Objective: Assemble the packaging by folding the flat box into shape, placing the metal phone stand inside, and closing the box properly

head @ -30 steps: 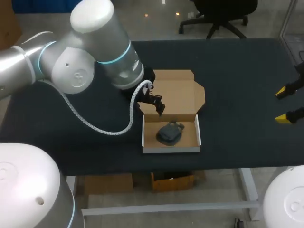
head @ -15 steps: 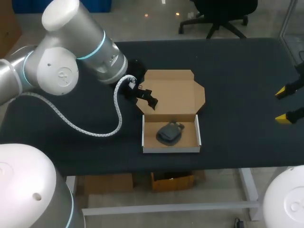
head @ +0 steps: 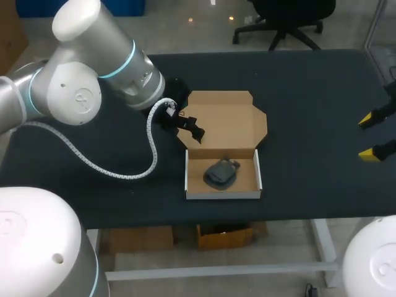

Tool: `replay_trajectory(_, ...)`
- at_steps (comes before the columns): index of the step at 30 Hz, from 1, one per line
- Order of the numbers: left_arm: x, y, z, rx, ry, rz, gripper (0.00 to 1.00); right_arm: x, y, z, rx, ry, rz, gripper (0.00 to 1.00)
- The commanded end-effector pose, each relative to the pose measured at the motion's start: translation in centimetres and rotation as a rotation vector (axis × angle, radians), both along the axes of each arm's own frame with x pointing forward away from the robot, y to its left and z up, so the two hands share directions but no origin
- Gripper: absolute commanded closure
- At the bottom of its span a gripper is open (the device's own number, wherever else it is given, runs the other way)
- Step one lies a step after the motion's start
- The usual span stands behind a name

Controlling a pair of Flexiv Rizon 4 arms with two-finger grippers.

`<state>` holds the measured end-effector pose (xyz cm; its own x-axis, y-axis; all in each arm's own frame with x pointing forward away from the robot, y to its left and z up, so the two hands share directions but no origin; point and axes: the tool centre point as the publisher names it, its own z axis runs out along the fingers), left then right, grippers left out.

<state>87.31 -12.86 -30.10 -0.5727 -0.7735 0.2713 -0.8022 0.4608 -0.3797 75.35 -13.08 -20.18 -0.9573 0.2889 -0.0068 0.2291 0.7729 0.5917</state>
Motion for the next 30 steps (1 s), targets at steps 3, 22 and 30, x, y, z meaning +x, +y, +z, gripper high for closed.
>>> replay_trajectory(3, 0.0, 0.2, 0.0, -0.002, -0.008, -0.006, 0.00, 0.8, 0.0, 0.2, 0.002, -0.004, 0.029, 0.00)
replay_trajectory(22, 2.3, 1.8, -0.7, -0.092, -0.074, -0.046, 0.00, 3.7, 1.1, 1.2, 0.000, 0.034, 0.164, 0.00)
replay_trajectory(30, 4.4, 3.1, -1.0, -0.129, -0.107, -0.048, 0.00, 5.2, 1.5, 1.5, -0.018, 0.057, 0.209, 0.00)
